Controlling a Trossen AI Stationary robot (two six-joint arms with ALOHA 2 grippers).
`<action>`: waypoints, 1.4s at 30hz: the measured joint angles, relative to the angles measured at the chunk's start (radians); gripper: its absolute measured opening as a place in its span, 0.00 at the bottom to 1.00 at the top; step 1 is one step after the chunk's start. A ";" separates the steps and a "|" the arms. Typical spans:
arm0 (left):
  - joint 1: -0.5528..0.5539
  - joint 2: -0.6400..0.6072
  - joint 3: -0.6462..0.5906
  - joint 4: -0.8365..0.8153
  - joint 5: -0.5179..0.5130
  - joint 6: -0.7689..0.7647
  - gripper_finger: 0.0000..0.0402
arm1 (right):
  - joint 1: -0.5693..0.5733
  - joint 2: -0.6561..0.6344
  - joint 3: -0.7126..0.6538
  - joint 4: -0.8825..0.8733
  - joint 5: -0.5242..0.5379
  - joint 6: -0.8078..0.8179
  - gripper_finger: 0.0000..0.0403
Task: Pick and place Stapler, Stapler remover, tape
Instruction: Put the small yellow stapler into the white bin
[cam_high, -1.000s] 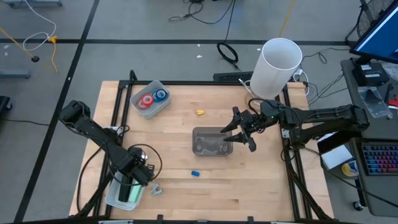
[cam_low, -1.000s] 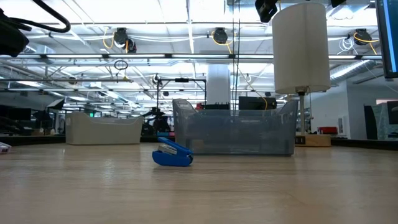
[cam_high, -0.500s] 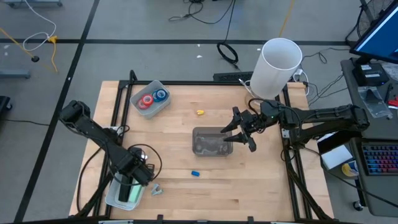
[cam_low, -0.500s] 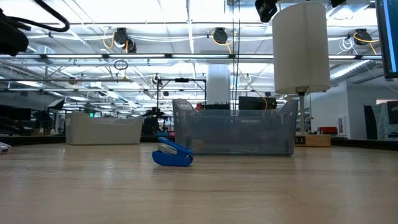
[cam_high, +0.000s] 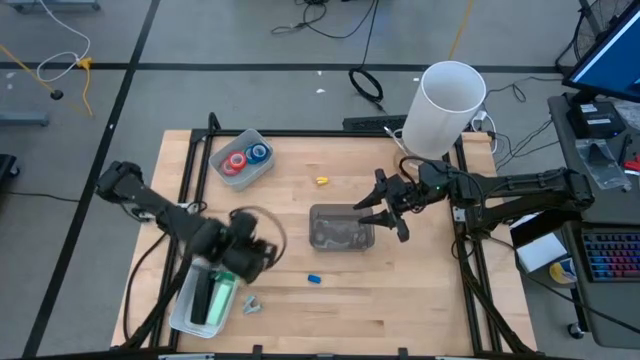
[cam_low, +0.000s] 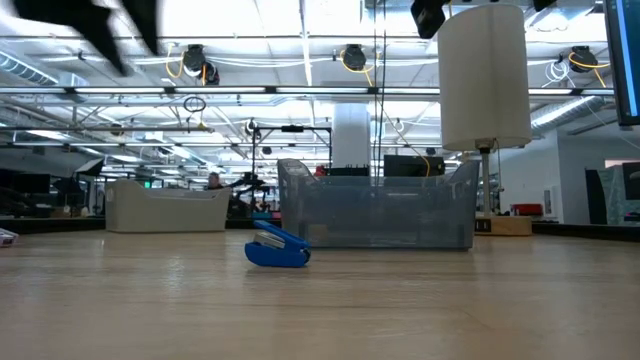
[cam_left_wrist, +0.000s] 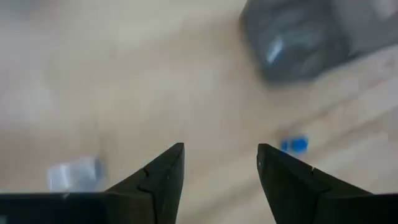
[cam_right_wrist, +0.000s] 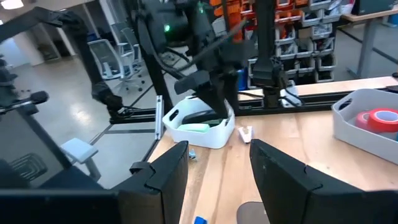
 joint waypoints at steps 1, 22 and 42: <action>0.034 0.000 0.015 0.003 -0.038 0.088 0.49 | 0.000 0.000 0.000 0.000 0.015 -0.002 0.41; 0.921 0.173 0.026 0.561 0.364 1.653 0.38 | -0.002 -0.070 0.000 -0.223 0.384 -0.065 0.41; 0.951 0.443 0.069 0.677 0.564 1.899 0.38 | -0.114 -0.215 -0.013 -0.414 0.379 -0.100 0.41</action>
